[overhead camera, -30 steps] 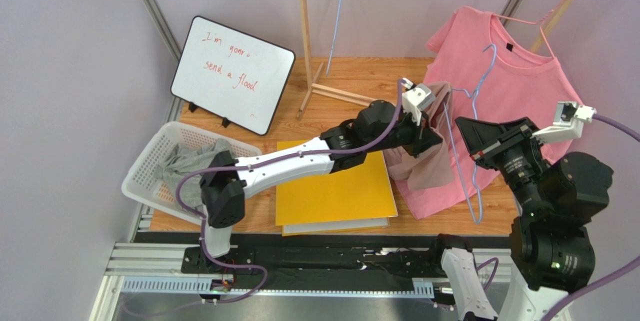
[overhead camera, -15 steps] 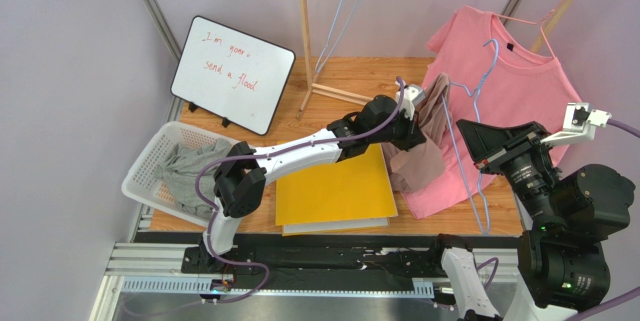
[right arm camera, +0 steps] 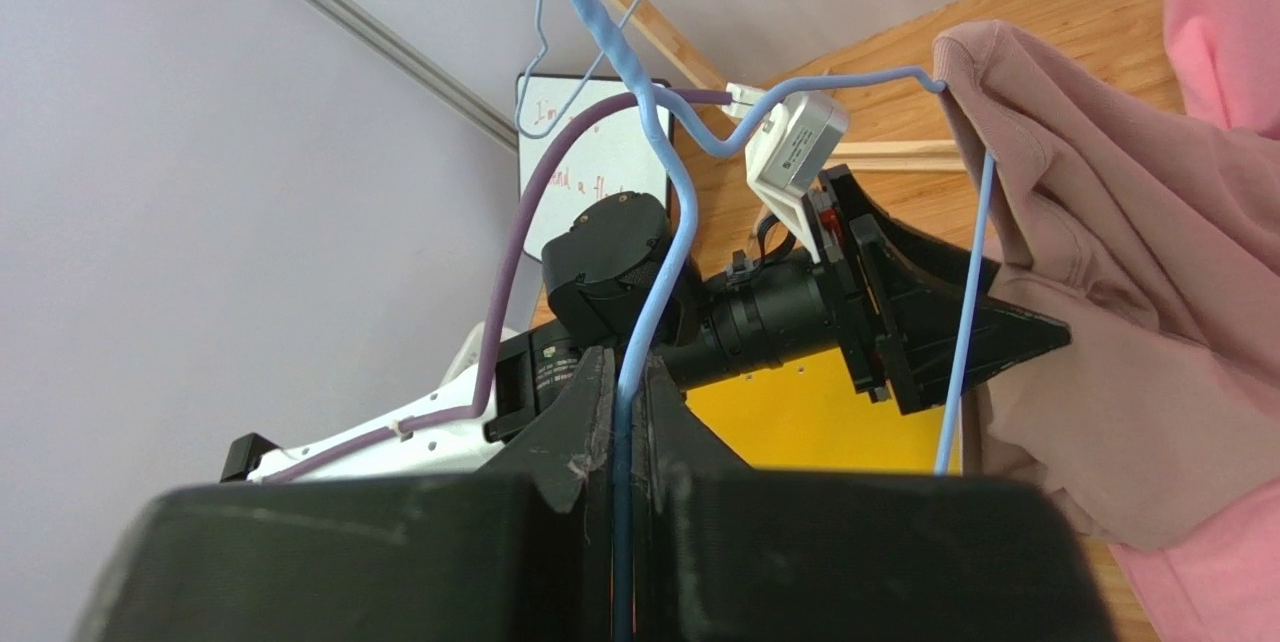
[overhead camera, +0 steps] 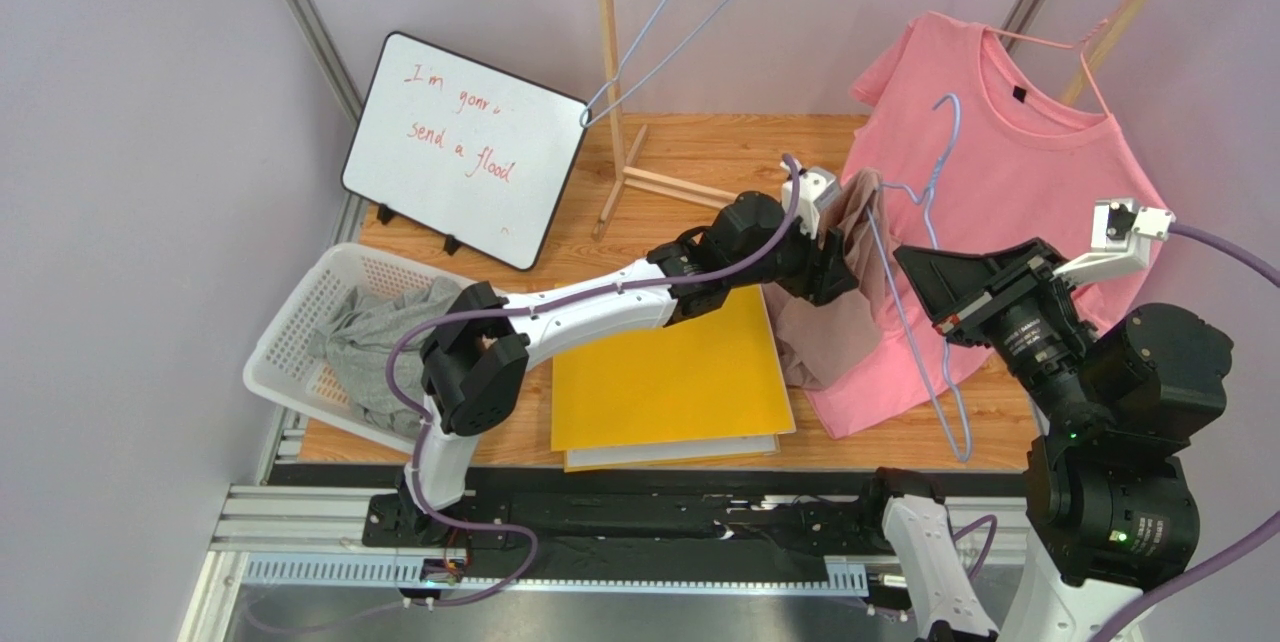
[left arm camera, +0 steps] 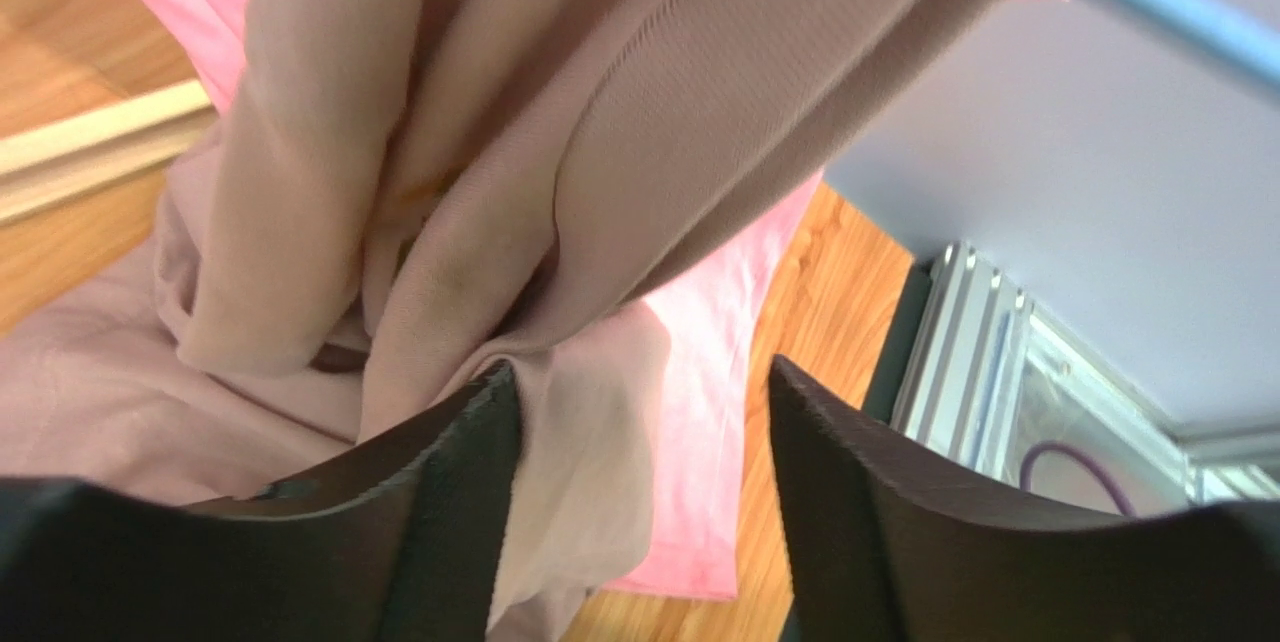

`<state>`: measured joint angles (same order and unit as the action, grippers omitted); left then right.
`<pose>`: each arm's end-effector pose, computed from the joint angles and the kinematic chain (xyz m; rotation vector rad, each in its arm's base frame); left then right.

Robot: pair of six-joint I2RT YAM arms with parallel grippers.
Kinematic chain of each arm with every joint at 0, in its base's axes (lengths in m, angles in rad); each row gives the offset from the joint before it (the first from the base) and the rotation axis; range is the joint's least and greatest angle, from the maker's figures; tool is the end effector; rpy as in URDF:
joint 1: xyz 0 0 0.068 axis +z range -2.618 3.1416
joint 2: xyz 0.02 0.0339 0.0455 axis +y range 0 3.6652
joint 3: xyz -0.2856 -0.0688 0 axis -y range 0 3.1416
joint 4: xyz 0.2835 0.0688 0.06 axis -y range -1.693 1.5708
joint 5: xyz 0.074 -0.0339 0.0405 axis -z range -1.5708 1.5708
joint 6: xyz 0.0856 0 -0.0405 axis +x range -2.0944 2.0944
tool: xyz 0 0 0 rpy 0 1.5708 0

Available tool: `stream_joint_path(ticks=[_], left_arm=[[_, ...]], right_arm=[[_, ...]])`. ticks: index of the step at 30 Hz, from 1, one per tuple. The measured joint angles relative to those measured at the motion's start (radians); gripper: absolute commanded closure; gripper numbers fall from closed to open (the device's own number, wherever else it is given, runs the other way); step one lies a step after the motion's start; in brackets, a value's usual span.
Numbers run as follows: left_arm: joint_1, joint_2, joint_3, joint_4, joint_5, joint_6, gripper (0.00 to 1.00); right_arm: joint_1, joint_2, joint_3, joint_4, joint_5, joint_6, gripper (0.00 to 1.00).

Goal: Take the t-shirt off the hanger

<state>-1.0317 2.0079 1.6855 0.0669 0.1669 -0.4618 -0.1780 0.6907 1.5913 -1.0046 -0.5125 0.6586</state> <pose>0.2866 -0.5068 0.2993 0.6838 1.8765 -1.1680 0.0829 0.0277 0.5395 0.3194 1.6932 0.7864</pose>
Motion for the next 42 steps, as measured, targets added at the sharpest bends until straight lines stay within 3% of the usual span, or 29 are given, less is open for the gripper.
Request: stream_joint_path(ticks=[5, 6, 11, 14, 17, 18, 21, 22, 36, 39, 42], left_arm=[[-0.001, -0.003, 0.0, 0.044, -0.066, 0.024, 0.28], [-0.001, -0.003, 0.002, 0.046, -0.075, 0.029, 0.11], [0.0, 0.001, 0.014, 0.082, -0.145, 0.053, 0.11], [0.0, 0.011, 0.014, 0.126, -0.177, 0.056, 0.17], [0.0, 0.037, 0.028, 0.159, -0.179, 0.052, 0.46], [0.0, 0.046, 0.031, 0.168, -0.178, 0.05, 0.68], [0.005, 0.066, 0.031, 0.191, -0.176, 0.029, 0.95], [0.007, 0.071, 0.031, 0.195, -0.173, 0.016, 1.0], [0.139, 0.206, 0.174, 0.095, -0.068, -0.117, 1.0], [0.146, 0.214, 0.174, 0.07, -0.044, -0.121, 1.0], [0.141, 0.21, 0.161, 0.082, 0.008, -0.121, 1.0]], right_arm=[[0.0, 0.0, 0.003, 0.0, -0.026, 0.008, 1.0], [0.0, 0.0, 0.006, 0.0, -0.029, 0.011, 1.0], [0.0, 0.0, 0.023, 0.0, -0.044, 0.025, 1.0], [0.0, 0.0, 0.039, 0.0, -0.049, 0.032, 1.0], [0.0, -0.001, 0.049, 0.001, -0.054, 0.038, 1.0], [0.0, -0.002, 0.05, 0.001, -0.055, 0.04, 1.0], [0.0, -0.004, 0.05, -0.003, -0.052, 0.041, 1.0], [0.0, -0.005, 0.053, -0.01, -0.048, 0.04, 1.0], [0.012, -0.066, 0.249, -0.08, -0.016, 0.029, 1.0], [0.013, -0.095, 0.196, -0.036, -0.015, 0.02, 1.0], [0.014, -0.123, 0.04, 0.087, -0.015, 0.019, 1.0]])
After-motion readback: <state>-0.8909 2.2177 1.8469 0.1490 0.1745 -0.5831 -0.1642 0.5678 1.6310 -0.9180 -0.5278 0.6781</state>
